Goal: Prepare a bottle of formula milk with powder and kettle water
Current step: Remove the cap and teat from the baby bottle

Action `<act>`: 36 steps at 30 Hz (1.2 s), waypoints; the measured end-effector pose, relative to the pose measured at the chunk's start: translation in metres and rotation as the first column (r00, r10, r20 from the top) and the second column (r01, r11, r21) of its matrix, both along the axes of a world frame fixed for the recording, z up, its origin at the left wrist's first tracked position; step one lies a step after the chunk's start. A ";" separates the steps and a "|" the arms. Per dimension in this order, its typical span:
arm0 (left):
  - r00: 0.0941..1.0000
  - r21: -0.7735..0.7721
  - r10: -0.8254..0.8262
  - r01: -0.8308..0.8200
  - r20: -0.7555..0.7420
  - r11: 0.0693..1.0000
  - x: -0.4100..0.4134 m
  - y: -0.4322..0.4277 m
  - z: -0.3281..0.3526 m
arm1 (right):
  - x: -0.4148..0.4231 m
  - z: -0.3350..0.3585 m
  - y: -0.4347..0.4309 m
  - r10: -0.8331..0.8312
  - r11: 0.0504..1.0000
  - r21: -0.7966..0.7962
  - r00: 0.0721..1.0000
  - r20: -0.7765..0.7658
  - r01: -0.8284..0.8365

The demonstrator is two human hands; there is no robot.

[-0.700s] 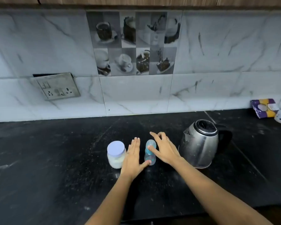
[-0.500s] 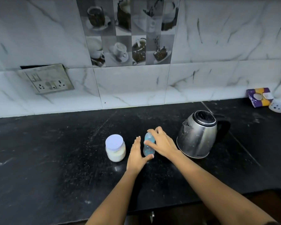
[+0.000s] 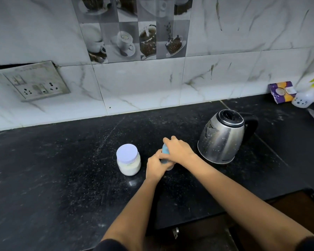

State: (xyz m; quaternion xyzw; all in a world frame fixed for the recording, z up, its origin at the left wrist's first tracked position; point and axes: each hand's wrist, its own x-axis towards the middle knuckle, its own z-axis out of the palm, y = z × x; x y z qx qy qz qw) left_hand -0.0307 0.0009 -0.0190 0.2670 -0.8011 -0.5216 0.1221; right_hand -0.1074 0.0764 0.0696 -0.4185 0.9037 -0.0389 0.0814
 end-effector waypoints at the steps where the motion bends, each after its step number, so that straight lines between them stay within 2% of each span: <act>1: 1.000 -0.008 0.000 0.000 0.004 1.000 0.000 0.000 -0.001 | -0.001 0.003 -0.003 0.005 0.999 0.037 1.000 0.021 -0.005; 4: 0.999 -0.037 -0.004 0.005 0.032 0.999 0.000 0.000 -0.001 | -0.007 0.010 -0.002 0.039 0.997 0.060 0.992 0.123 -0.046; 8: 0.999 -0.084 -0.028 0.031 0.036 0.996 0.000 -0.002 -0.004 | -0.023 0.016 0.014 0.360 0.931 0.008 0.924 0.130 -0.364; 10: 0.999 -0.079 -0.042 0.043 0.023 0.996 0.001 -0.004 -0.005 | -0.033 0.024 0.022 0.446 0.894 -0.110 0.886 0.124 -0.435; 11: 0.999 -0.072 -0.045 0.046 0.015 0.996 0.001 -0.005 -0.005 | -0.038 0.029 0.026 0.444 0.888 -0.197 0.886 0.130 -0.416; 13: 0.999 -0.043 -0.043 0.043 -0.004 0.998 0.002 -0.004 -0.005 | -0.045 0.034 0.037 0.354 0.897 -0.344 0.916 0.190 -0.276; 17: 0.999 0.004 -0.019 0.020 -0.026 1.000 0.002 0.000 -0.006 | -0.043 0.012 0.075 0.095 0.897 -0.437 0.939 0.331 0.063; 20: 0.999 0.007 -0.012 0.012 -0.034 1.000 0.001 0.001 -0.008 | -0.028 -0.030 0.103 -0.012 0.812 -0.513 0.888 0.460 0.277; 23: 0.999 0.018 0.000 0.000 -0.049 1.000 0.001 0.002 -0.009 | -0.009 -0.070 0.119 -0.073 0.652 -0.575 0.796 0.601 0.494; 26: 0.998 0.032 0.011 -0.009 -0.059 0.999 0.001 0.003 -0.012 | 0.002 -0.097 0.125 -0.083 0.561 -0.620 0.782 0.618 0.549; 28: 0.998 0.038 0.016 -0.014 -0.059 0.999 0.001 0.003 -0.012 | 0.004 -0.108 0.127 -0.082 0.535 -0.637 0.785 0.614 0.555; 36: 0.995 0.076 0.039 -0.032 -0.094 0.997 0.003 0.005 -0.016 | 0.008 -0.118 0.130 -0.143 0.592 -0.668 0.875 0.463 0.450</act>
